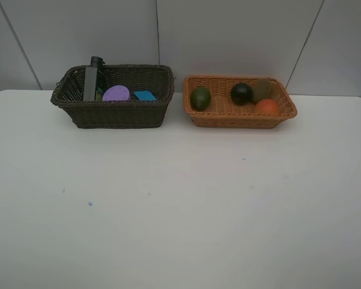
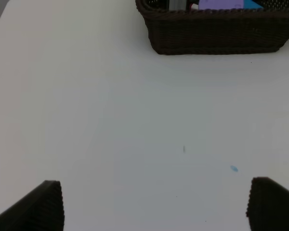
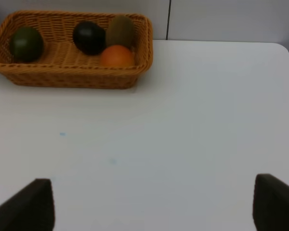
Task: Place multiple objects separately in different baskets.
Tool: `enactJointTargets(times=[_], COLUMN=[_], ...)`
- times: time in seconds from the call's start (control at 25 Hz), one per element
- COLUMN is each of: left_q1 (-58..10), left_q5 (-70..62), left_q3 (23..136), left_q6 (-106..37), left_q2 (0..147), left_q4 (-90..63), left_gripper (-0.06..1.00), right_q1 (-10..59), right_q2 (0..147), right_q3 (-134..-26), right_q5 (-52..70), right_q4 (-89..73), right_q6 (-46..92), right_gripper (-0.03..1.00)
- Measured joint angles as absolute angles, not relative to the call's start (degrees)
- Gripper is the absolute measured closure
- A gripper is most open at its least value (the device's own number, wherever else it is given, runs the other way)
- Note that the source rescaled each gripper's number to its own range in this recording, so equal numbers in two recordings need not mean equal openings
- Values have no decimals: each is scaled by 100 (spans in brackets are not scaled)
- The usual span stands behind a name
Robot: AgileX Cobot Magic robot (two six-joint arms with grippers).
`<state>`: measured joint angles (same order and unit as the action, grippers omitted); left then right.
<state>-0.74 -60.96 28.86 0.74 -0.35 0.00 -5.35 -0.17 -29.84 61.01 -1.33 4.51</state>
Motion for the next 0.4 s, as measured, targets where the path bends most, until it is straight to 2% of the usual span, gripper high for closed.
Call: enactJointTargets(times=[0.4], left_q1=[-74], left_q5=[-6096], left_q3=[2886], left_q6=[74], left_q2=[-35], left_q4=[0], left_gripper=[-5], right_q1=[-535], right_q2=[-17], right_q3=[-2984], right_q5=[6101], right_q4=[-133], right_q6=[451], right_gripper=[-3])
